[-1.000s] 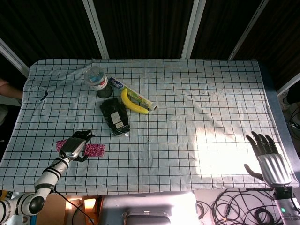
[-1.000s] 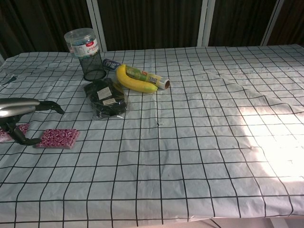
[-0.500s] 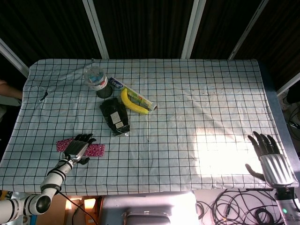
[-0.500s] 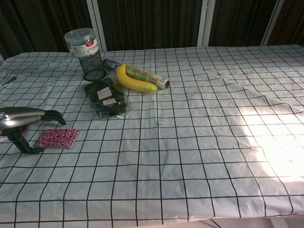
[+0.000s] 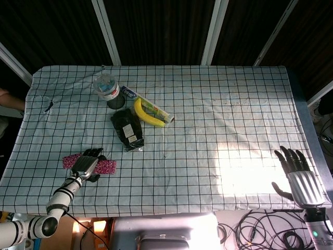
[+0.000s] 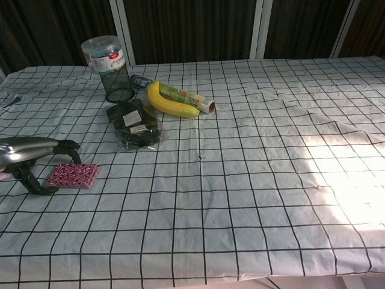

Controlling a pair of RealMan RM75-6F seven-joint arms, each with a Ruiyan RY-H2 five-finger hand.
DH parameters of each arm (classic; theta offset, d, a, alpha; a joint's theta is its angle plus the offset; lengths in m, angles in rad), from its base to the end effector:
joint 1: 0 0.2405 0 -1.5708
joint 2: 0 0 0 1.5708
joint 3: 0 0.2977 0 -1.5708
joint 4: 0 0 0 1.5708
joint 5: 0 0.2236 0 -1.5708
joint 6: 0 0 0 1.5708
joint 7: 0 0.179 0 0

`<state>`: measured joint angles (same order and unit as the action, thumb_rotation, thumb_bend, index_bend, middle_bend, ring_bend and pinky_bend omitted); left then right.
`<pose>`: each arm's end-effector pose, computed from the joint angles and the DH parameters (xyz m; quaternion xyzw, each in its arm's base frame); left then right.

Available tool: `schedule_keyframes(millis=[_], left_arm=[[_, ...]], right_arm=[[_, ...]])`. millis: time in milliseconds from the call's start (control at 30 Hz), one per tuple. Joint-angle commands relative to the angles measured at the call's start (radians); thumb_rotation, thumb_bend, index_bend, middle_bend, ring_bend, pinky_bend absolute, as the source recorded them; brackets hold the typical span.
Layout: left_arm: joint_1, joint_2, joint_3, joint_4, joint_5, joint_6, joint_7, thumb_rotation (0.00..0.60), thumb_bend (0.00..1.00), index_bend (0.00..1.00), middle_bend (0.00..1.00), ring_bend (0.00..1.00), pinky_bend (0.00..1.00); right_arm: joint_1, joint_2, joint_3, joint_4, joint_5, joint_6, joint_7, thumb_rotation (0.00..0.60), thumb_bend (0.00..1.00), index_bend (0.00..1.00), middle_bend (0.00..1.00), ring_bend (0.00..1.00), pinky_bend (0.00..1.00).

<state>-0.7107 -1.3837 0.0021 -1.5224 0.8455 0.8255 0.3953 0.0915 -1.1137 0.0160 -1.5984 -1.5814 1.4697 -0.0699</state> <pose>-0.2833 0.3728 -0.0194 -0.7476 -0.4632 -0.1893 0.4367 -0.3466 -0.2145 0.1540 0.6448 -0.3538 0.3644 0.5712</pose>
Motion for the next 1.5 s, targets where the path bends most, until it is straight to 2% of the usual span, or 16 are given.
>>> schedule_keyframes(millis=[33,367,567,800,1000,1267,1467,1500], left_arm=[[0.005,-0.003,-0.005,0.007,0.013,0.004,-0.015,0.6,0.34,0.39,0.0,0.0,0.0],[0.029,0.018,-0.012,0.004,0.079,0.012,-0.081,0.6,0.32,0.48,0.0,0.0,0.0],[0.061,0.065,-0.013,-0.03,0.14,0.054,-0.123,0.6,0.32,0.5,0.0,0.0,0.0],[0.125,0.133,0.023,-0.046,0.192,0.093,-0.167,0.6,0.32,0.5,0.0,0.0,0.0],[0.192,0.125,0.059,0.022,0.224,0.092,-0.25,0.6,0.32,0.49,0.0,0.0,0.0],[0.219,0.094,0.063,0.092,0.278,0.073,-0.307,0.6,0.32,0.35,0.0,0.0,0.0],[0.232,0.108,0.062,0.068,0.291,0.079,-0.292,0.6,0.32,0.04,0.0,0.0,0.0],[0.235,0.113,0.061,0.058,0.292,0.084,-0.287,0.6,0.32,0.02,0.0,0.0,0.0]], right_arm=[[0.0,0.0,0.0,0.0,0.0,0.0,0.0,0.6,0.2,0.0,0.0,0.0,0.0],[0.0,-0.001,0.001,0.001,0.002,-0.001,-0.003,0.6,0.2,0.0,0.0,0.0,0.0],[0.002,-0.004,0.002,0.001,0.005,-0.005,-0.011,0.6,0.2,0.0,0.0,0.0,0.0],[0.001,-0.006,0.003,0.0,0.008,-0.005,-0.017,0.6,0.2,0.0,0.0,0.0,0.0],[0.002,-0.011,0.002,-0.001,0.01,-0.011,-0.026,0.6,0.2,0.0,0.0,0.0,0.0],[0.01,-0.021,0.002,-0.003,0.014,-0.025,-0.048,0.6,0.2,0.0,0.0,0.0,0.0],[0.008,-0.02,0.003,-0.004,0.016,-0.022,-0.047,0.6,0.2,0.0,0.0,0.0,0.0],[0.007,-0.019,0.002,-0.004,0.015,-0.02,-0.045,0.6,0.2,0.0,0.0,0.0,0.0]])
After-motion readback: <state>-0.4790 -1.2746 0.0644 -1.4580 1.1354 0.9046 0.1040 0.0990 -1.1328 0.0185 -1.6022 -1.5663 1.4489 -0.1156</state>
